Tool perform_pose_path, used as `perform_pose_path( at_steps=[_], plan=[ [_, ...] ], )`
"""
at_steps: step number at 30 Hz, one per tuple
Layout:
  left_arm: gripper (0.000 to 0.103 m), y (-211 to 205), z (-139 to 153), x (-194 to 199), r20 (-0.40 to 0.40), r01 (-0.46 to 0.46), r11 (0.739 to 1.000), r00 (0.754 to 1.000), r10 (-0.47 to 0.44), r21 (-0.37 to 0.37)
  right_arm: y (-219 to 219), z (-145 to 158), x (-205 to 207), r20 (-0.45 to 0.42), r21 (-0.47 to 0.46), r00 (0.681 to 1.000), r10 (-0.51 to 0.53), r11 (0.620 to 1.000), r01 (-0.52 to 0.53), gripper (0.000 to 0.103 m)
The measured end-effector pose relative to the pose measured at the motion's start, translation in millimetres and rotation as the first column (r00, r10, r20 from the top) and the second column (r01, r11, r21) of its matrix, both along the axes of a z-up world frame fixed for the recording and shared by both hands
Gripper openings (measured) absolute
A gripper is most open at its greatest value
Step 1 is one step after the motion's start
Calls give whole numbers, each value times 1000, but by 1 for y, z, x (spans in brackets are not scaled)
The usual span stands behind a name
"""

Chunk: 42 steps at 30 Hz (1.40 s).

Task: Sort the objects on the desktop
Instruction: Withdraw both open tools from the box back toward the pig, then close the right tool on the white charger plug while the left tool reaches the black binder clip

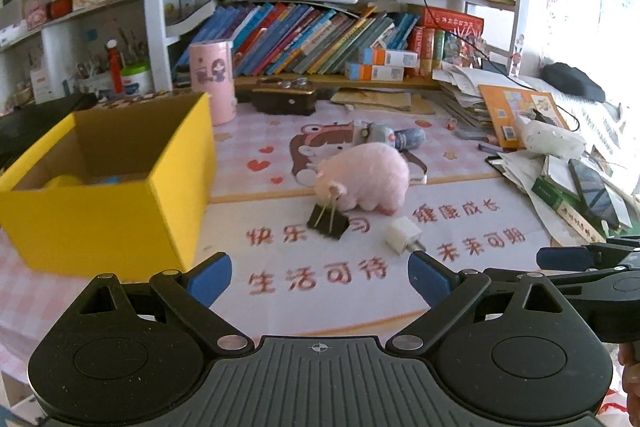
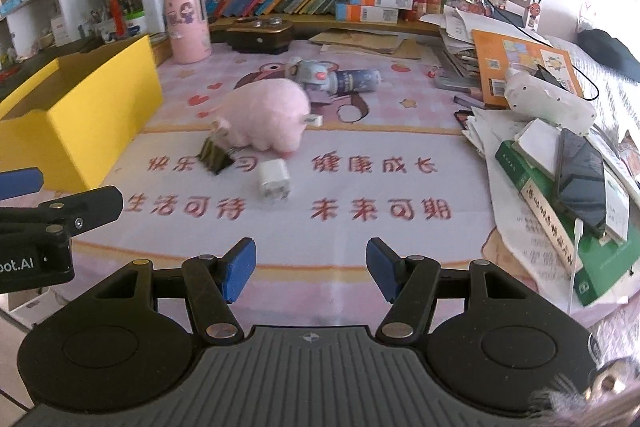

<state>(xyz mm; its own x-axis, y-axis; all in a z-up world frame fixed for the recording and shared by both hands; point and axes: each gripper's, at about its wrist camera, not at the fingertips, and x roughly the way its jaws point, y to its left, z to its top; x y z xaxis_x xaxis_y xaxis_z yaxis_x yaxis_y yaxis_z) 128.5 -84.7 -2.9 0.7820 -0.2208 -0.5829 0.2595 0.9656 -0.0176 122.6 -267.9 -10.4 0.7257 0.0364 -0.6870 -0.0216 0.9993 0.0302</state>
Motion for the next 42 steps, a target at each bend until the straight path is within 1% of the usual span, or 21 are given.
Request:
perform_pose_path(
  at_steps=[4, 6, 9, 11, 18, 23, 26, 30, 32, 33, 35, 39, 42],
  plan=[
    [97, -14, 0, 12, -2, -4, 1000, 1000, 4, 10, -9, -2, 18, -17, 10, 1000, 24, 1000, -24, 59],
    [97, -17, -2, 17, -11, -19, 1000, 1000, 19, 14, -12, -6, 28, -37, 18, 998, 50, 999, -49, 58],
    [97, -22, -4, 23, -27, -50, 998, 998, 51, 24, -13, -16, 43, -68, 23, 993, 97, 995, -96, 55],
    [97, -23, -5, 25, -31, -71, 997, 997, 72, 32, -11, -20, 52, -71, 16, 989, 131, 991, -130, 54],
    [97, -24, -6, 31, -46, -161, 985, 985, 164, 67, -3, -32, 80, -72, 20, 964, 256, 967, -255, 51],
    [97, -23, -5, 34, -49, -226, 970, 972, 230, 86, 4, -39, 99, -77, 24, 944, 321, 947, -320, 48],
    [97, -23, -4, 36, -44, -250, 964, 966, 255, 94, 9, -43, 109, -83, 30, 931, 355, 935, -354, 46],
    [97, -27, -2, 38, -31, -248, 963, 967, 252, 103, 16, -47, 121, -95, 21, 912, 400, 916, -400, 43],
    [97, -31, -3, 39, -31, -246, 963, 968, 250, 108, 18, -51, 126, -106, 16, 903, 415, 909, -416, 37],
    [97, -32, -3, 40, -34, -247, 963, 967, 252, 107, 17, -51, 127, -104, 14, 901, 421, 906, -422, 36],
    [97, -33, -5, 44, -43, -256, 961, 964, 262, 103, 15, -51, 131, -102, 19, 896, 432, 901, -432, 24],
    [97, -37, -9, 58, -69, -262, 961, 961, 268, 82, -3, -44, 135, -89, 54, 899, 429, 903, -426, 24],
    [97, -43, -18, 73, -97, -234, 970, 966, 239, 62, -22, -34, 135, -77, 65, 909, 410, 912, -405, 24]
  ],
)
